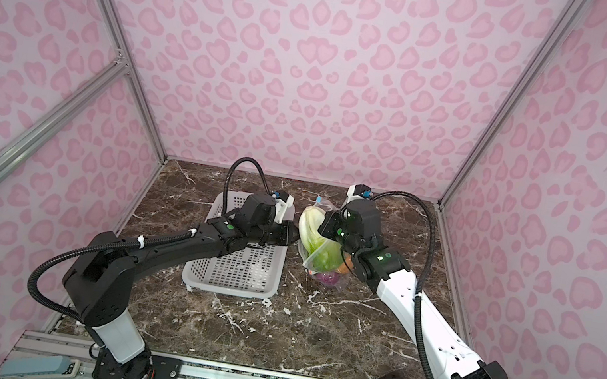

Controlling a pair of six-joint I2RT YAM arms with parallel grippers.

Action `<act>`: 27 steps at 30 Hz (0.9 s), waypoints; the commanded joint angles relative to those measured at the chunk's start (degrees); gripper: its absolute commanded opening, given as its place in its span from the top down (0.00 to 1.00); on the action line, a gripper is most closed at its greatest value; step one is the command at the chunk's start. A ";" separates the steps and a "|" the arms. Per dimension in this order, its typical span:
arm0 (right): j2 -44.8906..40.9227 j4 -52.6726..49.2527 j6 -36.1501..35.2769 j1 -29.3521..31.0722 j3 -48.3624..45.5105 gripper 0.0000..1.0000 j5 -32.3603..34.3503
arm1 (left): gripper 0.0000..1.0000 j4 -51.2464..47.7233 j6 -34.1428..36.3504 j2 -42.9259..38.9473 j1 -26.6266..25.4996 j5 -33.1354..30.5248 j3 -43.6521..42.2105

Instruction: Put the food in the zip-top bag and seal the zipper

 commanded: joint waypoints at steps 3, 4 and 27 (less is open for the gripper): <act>0.62 0.90 -2.20 -0.01 0.50 1.00 -1.42 | 0.96 1.24 -0.15 -0.03 0.41 0.71 0.54; 0.70 0.47 -2.70 -0.08 0.70 1.00 -1.57 | 0.96 1.54 -0.38 -0.84 0.38 0.67 -0.16; 4.28 -1.42 -13.88 -3.43 7.58 1.00 -14.12 | 0.96 1.99 -2.87 -23.43 -9.29 -7.63 -6.43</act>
